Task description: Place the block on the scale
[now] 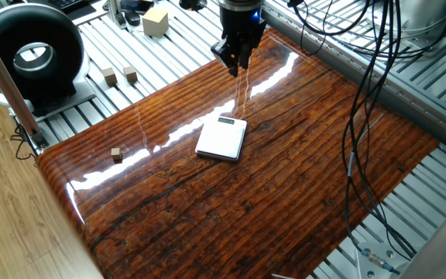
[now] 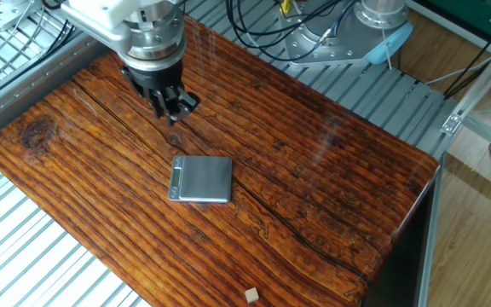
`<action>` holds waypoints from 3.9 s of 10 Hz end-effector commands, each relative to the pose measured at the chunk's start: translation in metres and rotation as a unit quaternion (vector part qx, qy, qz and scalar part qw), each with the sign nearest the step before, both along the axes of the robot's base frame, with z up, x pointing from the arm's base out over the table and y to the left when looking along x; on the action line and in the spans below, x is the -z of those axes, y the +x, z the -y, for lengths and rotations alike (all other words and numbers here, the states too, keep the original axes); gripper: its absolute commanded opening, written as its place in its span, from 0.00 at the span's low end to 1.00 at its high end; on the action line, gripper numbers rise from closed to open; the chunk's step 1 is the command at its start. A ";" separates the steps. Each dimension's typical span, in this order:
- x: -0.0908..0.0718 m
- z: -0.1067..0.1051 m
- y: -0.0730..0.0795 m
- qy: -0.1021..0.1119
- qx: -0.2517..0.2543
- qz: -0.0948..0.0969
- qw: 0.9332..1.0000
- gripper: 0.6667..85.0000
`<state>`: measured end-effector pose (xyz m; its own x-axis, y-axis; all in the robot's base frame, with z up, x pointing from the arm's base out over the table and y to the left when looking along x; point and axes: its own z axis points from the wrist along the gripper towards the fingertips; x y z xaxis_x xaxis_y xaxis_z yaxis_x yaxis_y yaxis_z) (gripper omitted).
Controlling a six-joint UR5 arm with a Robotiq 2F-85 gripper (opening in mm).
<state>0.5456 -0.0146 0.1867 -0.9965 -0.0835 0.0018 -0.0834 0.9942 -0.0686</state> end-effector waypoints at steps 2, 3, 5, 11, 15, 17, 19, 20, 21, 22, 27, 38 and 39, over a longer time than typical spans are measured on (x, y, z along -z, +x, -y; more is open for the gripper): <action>0.002 0.001 0.002 -0.002 -0.009 0.001 1.000 0.00; 0.002 0.001 0.002 -0.002 -0.009 0.001 1.000 0.00; 0.004 -0.005 0.004 0.007 -0.012 0.006 1.000 0.00; 0.034 -0.038 0.013 0.005 -0.006 0.037 0.999 0.00; 0.035 -0.062 0.010 0.036 0.011 0.038 0.999 0.00; 0.036 -0.057 0.005 0.028 0.010 0.029 0.999 0.00; 0.039 -0.054 0.010 0.026 0.012 0.036 0.999 0.00; 0.039 -0.055 0.013 0.029 0.010 0.043 0.999 0.00; 0.039 -0.052 0.013 0.022 0.000 0.042 0.999 0.00; 0.039 -0.045 0.008 0.009 -0.011 0.033 0.999 0.00; 0.039 -0.050 0.003 0.016 -0.048 0.021 0.998 0.00; 0.120 -0.230 0.089 0.091 0.027 0.042 0.995 0.30; 0.128 -0.251 0.087 0.128 -0.001 0.043 0.991 0.58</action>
<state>0.6279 0.1936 0.0829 -0.9941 -0.0638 -0.0879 -0.0733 0.9913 0.1095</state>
